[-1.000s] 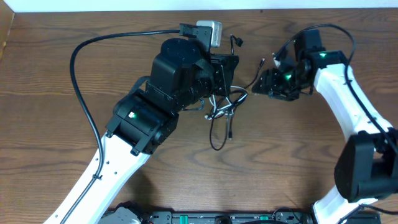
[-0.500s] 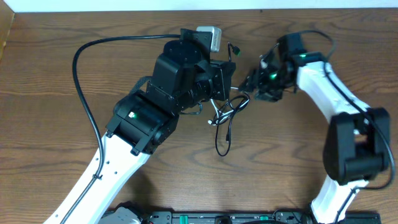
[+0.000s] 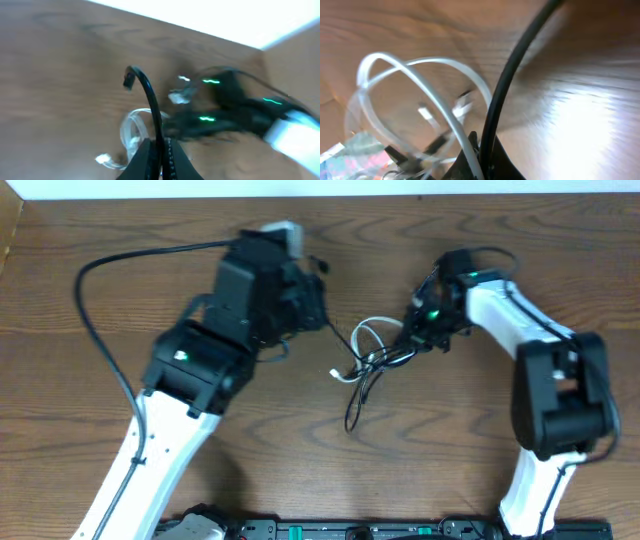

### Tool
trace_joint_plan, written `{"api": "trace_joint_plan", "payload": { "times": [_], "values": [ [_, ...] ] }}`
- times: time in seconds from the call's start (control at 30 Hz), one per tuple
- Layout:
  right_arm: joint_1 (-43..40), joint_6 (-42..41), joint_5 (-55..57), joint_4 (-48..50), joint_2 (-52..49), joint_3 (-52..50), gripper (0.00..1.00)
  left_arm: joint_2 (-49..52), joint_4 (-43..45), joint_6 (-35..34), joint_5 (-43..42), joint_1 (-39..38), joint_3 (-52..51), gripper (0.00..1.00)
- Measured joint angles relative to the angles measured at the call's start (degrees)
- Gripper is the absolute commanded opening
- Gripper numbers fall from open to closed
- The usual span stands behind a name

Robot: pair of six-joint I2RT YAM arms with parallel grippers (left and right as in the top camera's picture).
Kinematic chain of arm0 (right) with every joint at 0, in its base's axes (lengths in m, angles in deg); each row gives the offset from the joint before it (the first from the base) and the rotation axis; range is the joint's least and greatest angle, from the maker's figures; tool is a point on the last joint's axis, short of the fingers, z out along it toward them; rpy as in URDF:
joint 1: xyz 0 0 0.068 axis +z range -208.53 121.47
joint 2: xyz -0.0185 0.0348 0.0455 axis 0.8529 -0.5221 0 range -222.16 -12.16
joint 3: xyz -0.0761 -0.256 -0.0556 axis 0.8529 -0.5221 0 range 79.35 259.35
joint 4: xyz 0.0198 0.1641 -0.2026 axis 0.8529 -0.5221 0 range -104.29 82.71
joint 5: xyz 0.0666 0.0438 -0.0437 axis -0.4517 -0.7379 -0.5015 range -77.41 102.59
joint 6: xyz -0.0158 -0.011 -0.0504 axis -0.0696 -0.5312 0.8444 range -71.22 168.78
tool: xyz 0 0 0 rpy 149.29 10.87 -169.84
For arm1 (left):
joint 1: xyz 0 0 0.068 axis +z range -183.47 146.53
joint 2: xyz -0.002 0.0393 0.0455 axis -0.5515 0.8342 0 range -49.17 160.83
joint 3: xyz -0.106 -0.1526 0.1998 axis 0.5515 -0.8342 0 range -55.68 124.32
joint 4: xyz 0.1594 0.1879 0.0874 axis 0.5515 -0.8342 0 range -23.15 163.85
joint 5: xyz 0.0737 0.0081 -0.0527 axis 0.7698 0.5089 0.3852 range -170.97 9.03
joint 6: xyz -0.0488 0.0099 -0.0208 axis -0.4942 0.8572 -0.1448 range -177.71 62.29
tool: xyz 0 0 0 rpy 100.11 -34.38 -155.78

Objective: Untangle cables

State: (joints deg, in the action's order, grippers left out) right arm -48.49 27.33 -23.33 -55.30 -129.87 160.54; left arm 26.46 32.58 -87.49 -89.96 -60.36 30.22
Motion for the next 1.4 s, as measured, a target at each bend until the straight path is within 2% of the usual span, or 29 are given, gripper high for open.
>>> {"api": "trace_joint_plan", "payload": {
  "times": [0.2,0.33,0.47,0.53,0.63,0.73,0.77,0.83,0.93,1.1,1.23,1.4],
  "values": [
    [-6.7,7.8,-0.8,0.8,18.0,-0.1,0.01,-0.8,-8.3,-0.5,0.8,10.7,0.0,0.07],
    [-8.4,13.4,-3.1,1.6,29.8,0.1,0.01,-0.2,-12.9,-0.5,1.0,16.7,0.0,0.08],
    [-8.4,15.9,-4.6,3.0,38.6,0.2,0.01,1.8,-15.9,-0.4,1.2,20.3,0.0,0.09],
    [-8.4,15.7,-4.4,4.2,41.9,0.2,0.01,3.3,-16.8,-0.4,1.4,20.9,0.0,0.13],
    [-8.4,12.7,-2.4,6.0,46.1,0.2,0.01,5.9,-17.9,-0.1,0.3,20.5,0.0,0.27],
    [-8.4,10.8,-0.9,6.8,47.7,0.2,0.01,8.5,-17.9,2.8,-3.8,19.6,0.0,0.45],
    [-8.4,10.0,-0.5,6.8,48.0,0.2,0.01,9.1,-17.8,4.3,-5.4,19.2,0.0,0.54],
    [-8.4,8.8,-0.1,6.8,48.1,0.2,0.01,10.4,-17.8,7.8,-9.2,18.1,0.0,0.58],
    [-8.4,7.6,0.2,6.9,47.9,0.2,0.01,11.2,-17.0,14.2,-15.3,16.1,0.0,0.59],
    [-8.4,5.9,0.0,8.5,47.9,0.1,0.01,11.2,-13.3,20.8,-23.1,12.7,0.0,0.59],
    [-8.9,2.9,-0.6,11.2,47.9,0.1,0.01,11.2,-10.3,22.8,-26.3,8.8,0.0,0.59],
    [-12.4,-5.0,-6.4,21.5,47.9,0.1,0.01,11.4,-5.7,23.8,-27.6,3.5,0.0,0.58]
  ]
}}
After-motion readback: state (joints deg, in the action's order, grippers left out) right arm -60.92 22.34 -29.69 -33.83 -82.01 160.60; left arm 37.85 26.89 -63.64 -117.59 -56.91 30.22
